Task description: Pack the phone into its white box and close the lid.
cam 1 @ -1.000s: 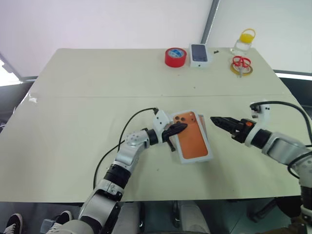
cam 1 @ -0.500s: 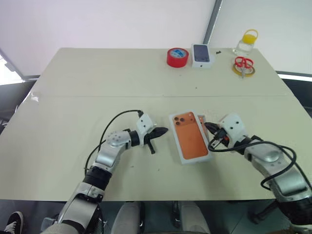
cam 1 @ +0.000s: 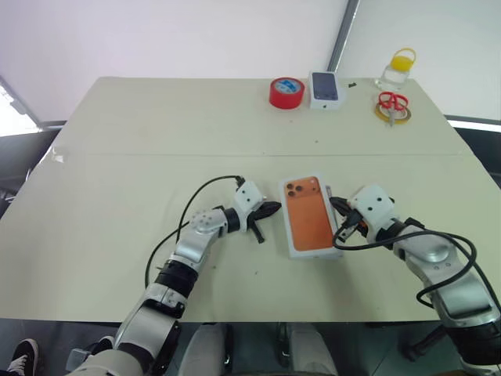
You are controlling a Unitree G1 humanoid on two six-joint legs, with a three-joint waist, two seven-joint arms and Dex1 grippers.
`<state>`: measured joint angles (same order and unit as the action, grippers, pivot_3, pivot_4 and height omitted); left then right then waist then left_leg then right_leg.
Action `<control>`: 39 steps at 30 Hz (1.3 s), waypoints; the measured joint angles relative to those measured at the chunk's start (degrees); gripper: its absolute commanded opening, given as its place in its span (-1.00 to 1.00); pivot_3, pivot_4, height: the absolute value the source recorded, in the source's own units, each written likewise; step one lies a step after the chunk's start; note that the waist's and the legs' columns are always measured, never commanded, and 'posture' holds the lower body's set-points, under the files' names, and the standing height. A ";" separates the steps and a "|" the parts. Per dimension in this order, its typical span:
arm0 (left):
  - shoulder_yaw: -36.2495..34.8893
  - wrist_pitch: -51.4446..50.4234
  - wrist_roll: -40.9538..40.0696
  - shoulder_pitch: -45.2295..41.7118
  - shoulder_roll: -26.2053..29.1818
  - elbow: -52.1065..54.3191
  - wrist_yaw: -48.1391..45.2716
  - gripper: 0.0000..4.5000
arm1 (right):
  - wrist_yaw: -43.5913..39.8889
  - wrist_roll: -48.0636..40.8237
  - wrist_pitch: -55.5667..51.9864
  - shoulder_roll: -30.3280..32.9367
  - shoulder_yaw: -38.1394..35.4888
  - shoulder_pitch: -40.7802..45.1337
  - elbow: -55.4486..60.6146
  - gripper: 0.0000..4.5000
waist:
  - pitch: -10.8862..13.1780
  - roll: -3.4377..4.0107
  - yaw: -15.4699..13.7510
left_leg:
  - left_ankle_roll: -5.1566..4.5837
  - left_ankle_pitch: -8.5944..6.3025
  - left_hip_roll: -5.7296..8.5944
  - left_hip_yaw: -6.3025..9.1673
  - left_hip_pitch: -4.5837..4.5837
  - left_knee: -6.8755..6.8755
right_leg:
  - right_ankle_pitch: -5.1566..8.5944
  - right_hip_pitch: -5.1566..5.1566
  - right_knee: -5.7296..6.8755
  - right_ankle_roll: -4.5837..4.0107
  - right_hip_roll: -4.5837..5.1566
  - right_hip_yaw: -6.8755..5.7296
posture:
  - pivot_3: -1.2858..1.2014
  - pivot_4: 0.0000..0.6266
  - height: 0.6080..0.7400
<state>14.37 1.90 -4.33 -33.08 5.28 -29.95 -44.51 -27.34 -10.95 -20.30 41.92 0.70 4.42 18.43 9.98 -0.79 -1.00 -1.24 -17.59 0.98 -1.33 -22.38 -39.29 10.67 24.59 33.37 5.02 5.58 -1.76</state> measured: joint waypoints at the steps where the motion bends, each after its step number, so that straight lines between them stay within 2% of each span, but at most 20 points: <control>1: -0.06 0.09 0.07 -0.49 -0.33 -0.73 0.05 -1.00 | -0.02 0.46 -0.14 -0.05 -0.13 -0.01 0.00 -0.99 | 0.00 0.00 0.00 | 0.00 0.00 0.00 0.00 0.00 -0.01 | 0.00 0.00 0.00 0.00 0.00 0.00 | 0.03 -0.52 1.00; 10: -0.46 3.15 1.41 -2.68 -3.29 -5.28 0.23 -1.00 | -0.08 4.10 -0.27 -0.99 -1.22 0.01 -3.23 -0.99 | 0.00 0.00 0.09 | 0.00 0.00 0.02 0.00 -0.01 -0.02 | -0.01 0.00 0.00 0.02 0.01 0.00 | 0.03 -0.52 1.00; 24: -0.27 4.30 2.54 -2.54 -3.03 -5.02 0.58 -1.00 | -0.21 10.82 0.39 -2.38 0.80 1.34 -7.55 -0.99 | 0.00 0.00 0.16 | 0.00 0.00 0.03 0.01 0.00 -0.02 | -0.02 -0.01 0.01 0.02 0.01 0.01 | 0.03 -0.52 1.00; 28: -2.30 3.56 1.13 -2.81 -2.78 -2.90 0.92 -1.00 | -0.85 10.10 1.07 -2.31 -1.48 2.52 -8.76 -0.99 | 0.00 0.00 0.19 | 0.01 0.01 0.04 0.01 0.00 -0.03 | -0.08 0.00 0.03 0.12 0.01 0.01 | 0.03 -0.52 1.00; 32: -4.89 2.62 -0.92 -6.60 -3.38 -2.54 1.85 -1.00 | -1.06 7.95 1.82 -2.78 -5.44 6.76 -9.96 -0.99 | 0.01 -0.01 0.18 | 0.03 0.02 0.04 0.03 0.02 -0.06 | -0.11 -0.01 0.09 0.16 0.00 0.00 | 0.03 -0.52 1.00; 35: -6.10 2.54 -1.20 -12.13 -5.76 -5.14 3.66 -1.00 | -4.82 2.28 0.54 -4.59 -7.20 8.34 -7.84 -0.99 | 0.00 -0.01 -0.03 | 0.03 0.02 0.07 0.10 0.02 -0.06 | -0.13 -0.07 0.08 0.22 -0.03 -0.06 | 0.03 -0.52 1.00; 37: -4.30 2.37 0.89 -14.42 -6.40 -8.55 4.59 -1.00 | -9.15 0.46 -0.40 -3.92 -4.90 6.28 -5.38 -0.99 | -0.04 0.01 -0.12 | 0.01 0.01 0.18 0.12 0.04 -0.04 | -0.14 -0.14 0.06 0.23 -0.03 -0.10 | 0.03 -0.52 1.00; 39: -0.64 2.34 5.30 -14.25 -6.56 -13.51 6.23 -1.00 | -12.55 2.08 0.10 -0.52 -0.56 1.88 -4.61 -0.99 | -0.06 0.04 -0.18 | -0.06 -0.03 0.24 0.07 0.04 -0.02 | -0.14 -0.16 -0.05 0.24 0.00 -0.08 | 0.03 -0.52 1.00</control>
<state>13.73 4.25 0.97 -47.33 -1.28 -43.46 -38.28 -39.89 -8.87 -20.20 41.41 0.14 6.30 13.82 9.92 -0.75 -1.18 -1.30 -17.63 1.22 -1.26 -22.34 -39.30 10.54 24.43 33.32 5.26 5.58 -1.84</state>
